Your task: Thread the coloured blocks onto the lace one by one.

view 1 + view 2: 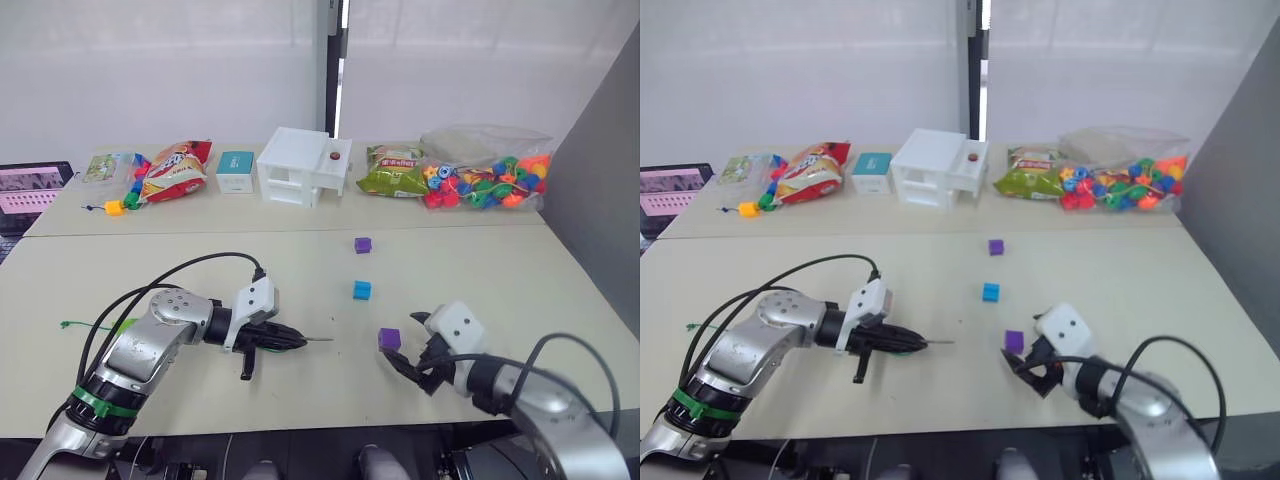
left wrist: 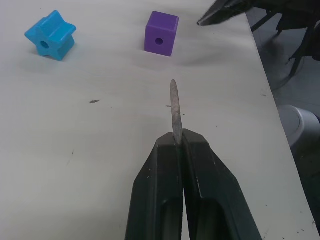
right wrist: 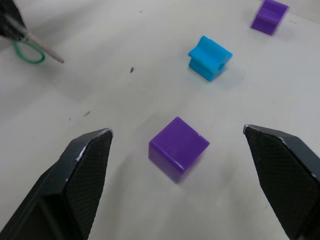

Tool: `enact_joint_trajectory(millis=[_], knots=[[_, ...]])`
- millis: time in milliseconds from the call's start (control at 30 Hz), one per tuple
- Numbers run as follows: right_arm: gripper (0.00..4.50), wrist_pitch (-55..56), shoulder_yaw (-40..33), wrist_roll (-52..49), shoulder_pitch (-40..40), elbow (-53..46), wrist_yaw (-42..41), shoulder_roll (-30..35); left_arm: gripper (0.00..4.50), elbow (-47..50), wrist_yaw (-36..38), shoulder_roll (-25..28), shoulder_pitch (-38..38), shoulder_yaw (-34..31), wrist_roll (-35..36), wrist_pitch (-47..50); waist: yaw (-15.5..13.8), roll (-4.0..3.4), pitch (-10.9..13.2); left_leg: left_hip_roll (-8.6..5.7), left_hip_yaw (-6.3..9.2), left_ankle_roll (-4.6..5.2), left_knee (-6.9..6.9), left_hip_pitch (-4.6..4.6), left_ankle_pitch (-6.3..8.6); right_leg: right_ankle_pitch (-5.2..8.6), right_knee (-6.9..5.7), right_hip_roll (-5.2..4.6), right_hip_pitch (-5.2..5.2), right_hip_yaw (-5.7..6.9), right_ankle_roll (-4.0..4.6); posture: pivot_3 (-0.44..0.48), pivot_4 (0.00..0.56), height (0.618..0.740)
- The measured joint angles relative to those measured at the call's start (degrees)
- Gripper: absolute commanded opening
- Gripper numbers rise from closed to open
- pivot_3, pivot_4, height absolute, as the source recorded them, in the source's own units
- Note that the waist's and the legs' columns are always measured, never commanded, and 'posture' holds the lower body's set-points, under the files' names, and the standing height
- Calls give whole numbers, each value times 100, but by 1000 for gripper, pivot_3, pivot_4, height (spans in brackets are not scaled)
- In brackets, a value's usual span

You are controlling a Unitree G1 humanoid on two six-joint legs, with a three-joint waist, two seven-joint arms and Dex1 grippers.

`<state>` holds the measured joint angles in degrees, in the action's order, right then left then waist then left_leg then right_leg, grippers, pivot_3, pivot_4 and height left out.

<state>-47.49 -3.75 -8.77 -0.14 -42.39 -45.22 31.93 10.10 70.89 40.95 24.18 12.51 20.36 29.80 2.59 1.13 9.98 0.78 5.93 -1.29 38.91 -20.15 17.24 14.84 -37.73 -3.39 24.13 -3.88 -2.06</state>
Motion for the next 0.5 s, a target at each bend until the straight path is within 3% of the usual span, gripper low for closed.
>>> enact_joint_trajectory(millis=[167,433,500], knots=[[4418,1097,651,-204,-1140,1550,-1274,919,0,-16,8,-15,19,18,-1,-58,6,1,1,0,-6,2,-1,-3,1,0,10,-1,-1,-5,0,0,150,740],[4418,2352,1326,-160,-1779,3253,-2254,1226,0,87,-38,17,-79,-1,2,-63,-34,1,1,-5,-4,3,2,-11,2,-4,8,-12,3,-4,-6,0,150,740],[3884,2492,1328,-160,-1869,3436,-2356,1247,0,142,-58,43,-156,-9,3,-40,-28,1,1,-4,-4,4,1,-9,3,-4,7,-10,4,-4,-6,0,150,740]])
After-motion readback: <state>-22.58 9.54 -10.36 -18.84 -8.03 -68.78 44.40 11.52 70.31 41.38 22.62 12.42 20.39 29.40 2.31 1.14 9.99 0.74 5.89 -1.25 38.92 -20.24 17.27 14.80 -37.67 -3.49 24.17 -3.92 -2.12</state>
